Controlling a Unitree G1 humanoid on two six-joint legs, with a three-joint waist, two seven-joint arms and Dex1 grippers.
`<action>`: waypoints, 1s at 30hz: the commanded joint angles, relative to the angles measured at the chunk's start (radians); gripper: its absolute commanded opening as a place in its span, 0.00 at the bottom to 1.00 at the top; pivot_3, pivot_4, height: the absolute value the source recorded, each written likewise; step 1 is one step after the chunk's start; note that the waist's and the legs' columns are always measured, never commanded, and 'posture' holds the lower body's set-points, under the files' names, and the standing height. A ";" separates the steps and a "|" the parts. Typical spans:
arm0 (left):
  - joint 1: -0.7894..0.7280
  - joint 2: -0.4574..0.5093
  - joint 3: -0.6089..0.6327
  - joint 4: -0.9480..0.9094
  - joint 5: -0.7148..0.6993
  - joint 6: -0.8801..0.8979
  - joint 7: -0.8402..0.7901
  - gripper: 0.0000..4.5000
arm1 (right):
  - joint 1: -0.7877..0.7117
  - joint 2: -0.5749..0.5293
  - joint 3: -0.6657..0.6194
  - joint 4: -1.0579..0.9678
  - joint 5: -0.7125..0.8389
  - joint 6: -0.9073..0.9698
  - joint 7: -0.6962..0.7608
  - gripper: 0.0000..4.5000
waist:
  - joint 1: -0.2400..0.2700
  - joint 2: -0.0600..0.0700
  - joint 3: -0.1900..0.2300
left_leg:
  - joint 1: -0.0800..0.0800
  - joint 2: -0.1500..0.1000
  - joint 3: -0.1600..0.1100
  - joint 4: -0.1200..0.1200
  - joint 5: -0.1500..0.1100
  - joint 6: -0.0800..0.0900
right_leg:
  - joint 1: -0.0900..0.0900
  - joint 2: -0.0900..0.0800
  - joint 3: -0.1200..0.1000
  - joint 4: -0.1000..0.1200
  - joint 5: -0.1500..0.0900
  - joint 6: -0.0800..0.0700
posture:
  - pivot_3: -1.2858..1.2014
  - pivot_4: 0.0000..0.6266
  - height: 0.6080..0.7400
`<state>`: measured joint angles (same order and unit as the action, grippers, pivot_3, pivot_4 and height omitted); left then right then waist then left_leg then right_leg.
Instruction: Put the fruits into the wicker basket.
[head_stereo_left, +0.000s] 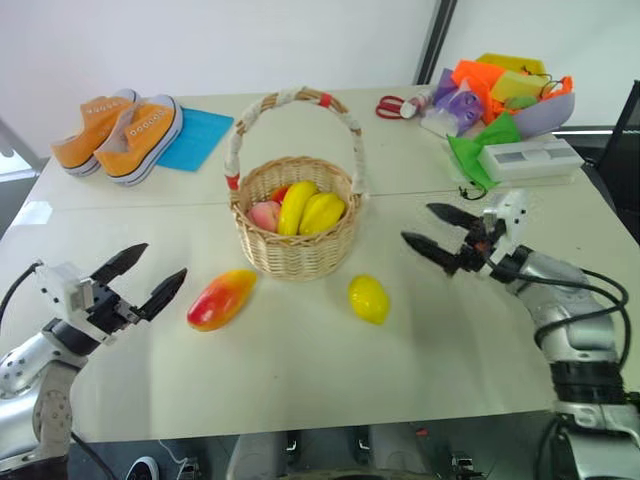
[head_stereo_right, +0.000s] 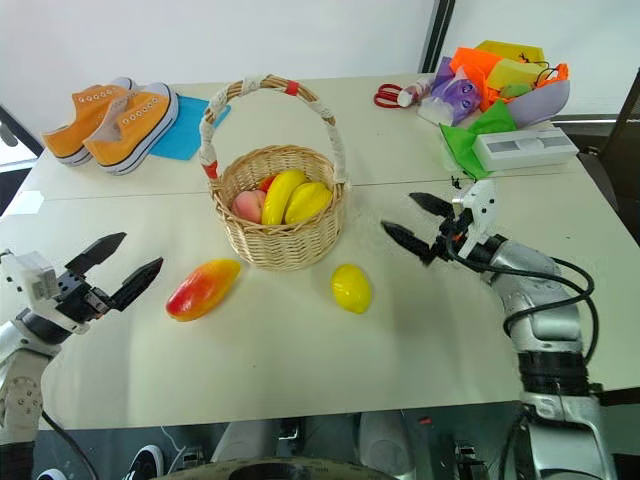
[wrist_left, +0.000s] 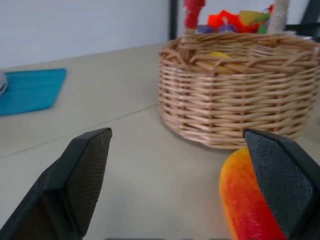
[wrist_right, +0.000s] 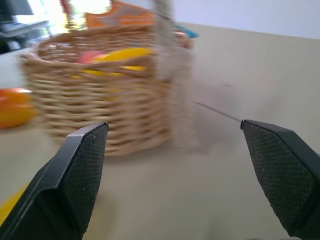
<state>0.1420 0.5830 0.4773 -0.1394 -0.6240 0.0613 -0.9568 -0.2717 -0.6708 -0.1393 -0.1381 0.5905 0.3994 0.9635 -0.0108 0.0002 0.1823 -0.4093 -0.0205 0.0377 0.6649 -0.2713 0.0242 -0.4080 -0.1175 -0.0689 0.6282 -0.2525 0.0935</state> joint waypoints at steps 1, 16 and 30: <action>0.007 0.054 0.002 -0.036 -0.045 0.025 -0.081 1.00 | 0.034 -0.071 0.072 -0.152 0.006 0.068 0.068 0.98 | 0.000 0.000 0.000 | 0.000 0.000 0.000 0.000 0.000 0.000 | 0.000 0.000 0.000 0.000 0.000 0.000 | 0.52 0.24 1.00; 0.140 0.133 -0.108 -0.310 -0.115 0.107 -0.269 1.00 | 0.034 -0.058 0.286 -0.160 -0.205 0.001 0.052 0.98 | 0.000 0.000 0.000 | -0.001 0.000 0.000 -0.001 -0.001 0.000 | -0.001 0.000 0.000 -0.004 -0.001 -0.001 | 0.52 0.24 1.00; 0.155 0.104 -0.179 -0.322 -0.103 0.111 -0.261 1.00 | 0.022 0.025 0.317 -0.046 -0.307 -0.083 0.007 0.98 | 0.001 0.000 0.000 | -0.001 0.000 0.000 -0.001 -0.001 0.001 | 0.000 0.000 0.000 -0.004 0.000 -0.001 | 0.52 0.24 1.00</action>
<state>0.3005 0.6925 0.2963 -0.4395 -0.7279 0.1863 -1.2230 -0.2388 -0.6576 0.1835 -0.1848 0.2860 0.3358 0.9769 -0.0101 -0.0002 0.1822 -0.4103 -0.0208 0.0377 0.6637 -0.2719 0.0248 -0.4083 -0.1171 -0.0687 0.6244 -0.2529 0.0927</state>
